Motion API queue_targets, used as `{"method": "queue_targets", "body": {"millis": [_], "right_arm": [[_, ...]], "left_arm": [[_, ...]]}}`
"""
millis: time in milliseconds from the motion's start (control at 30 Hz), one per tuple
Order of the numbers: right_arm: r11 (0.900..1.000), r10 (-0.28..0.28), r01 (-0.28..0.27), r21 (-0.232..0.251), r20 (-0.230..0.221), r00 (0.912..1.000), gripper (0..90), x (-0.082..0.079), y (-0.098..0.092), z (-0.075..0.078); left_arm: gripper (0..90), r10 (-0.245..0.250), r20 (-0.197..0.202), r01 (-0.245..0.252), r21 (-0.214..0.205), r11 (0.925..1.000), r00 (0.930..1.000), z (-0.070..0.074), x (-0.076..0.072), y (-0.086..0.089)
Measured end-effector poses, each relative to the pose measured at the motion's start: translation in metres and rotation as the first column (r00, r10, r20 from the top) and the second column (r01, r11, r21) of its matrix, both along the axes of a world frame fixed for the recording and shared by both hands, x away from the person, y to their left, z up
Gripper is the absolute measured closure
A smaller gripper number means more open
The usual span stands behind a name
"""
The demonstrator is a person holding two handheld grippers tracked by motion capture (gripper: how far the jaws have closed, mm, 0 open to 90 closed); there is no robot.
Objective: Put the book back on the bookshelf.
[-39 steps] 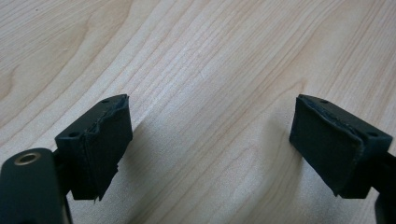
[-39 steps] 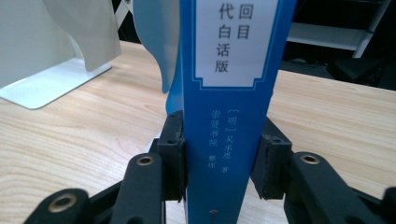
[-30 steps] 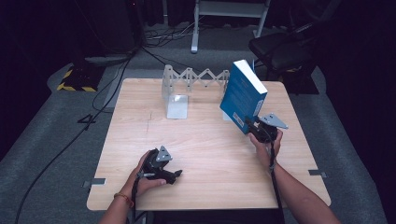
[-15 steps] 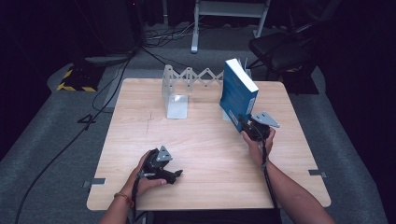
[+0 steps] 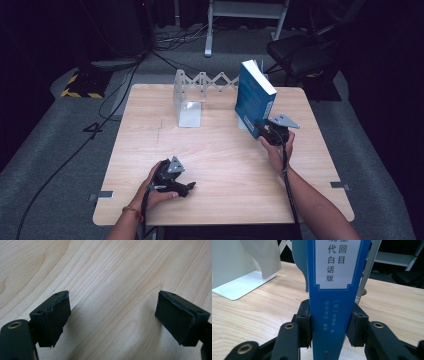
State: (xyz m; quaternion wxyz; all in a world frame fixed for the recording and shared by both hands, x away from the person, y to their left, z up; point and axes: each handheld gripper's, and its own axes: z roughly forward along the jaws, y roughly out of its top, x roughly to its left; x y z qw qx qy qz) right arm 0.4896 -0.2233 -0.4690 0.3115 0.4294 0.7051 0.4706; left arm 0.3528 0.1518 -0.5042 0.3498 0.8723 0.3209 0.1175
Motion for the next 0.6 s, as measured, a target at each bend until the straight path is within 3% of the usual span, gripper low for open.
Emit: {"method": "queue_targets", "body": {"millis": [300, 467, 600], "right_arm": [[0.9921, 0.115, -0.116, -0.048, -0.036, 0.9928, 57.3, -0.007, -0.020, 0.015], [0.9834, 0.173, -0.177, -0.042, -0.075, 0.9820, 53.0, -0.008, -0.033, 0.025], [0.9807, 0.187, -0.190, -0.044, -0.070, 0.9799, 47.5, -0.011, -0.043, 0.039]], "left_arm": [[13.4, 0.006, 0.001, -0.006, -0.002, 1.0000, 1.0000, 0.000, 0.000, -0.001], [13.5, 0.007, -0.001, -0.007, -0.002, 1.0000, 1.0000, 0.000, 0.000, -0.001], [13.5, 0.007, 0.000, -0.007, -0.001, 1.0000, 1.0000, 0.000, 0.000, -0.001]]}}
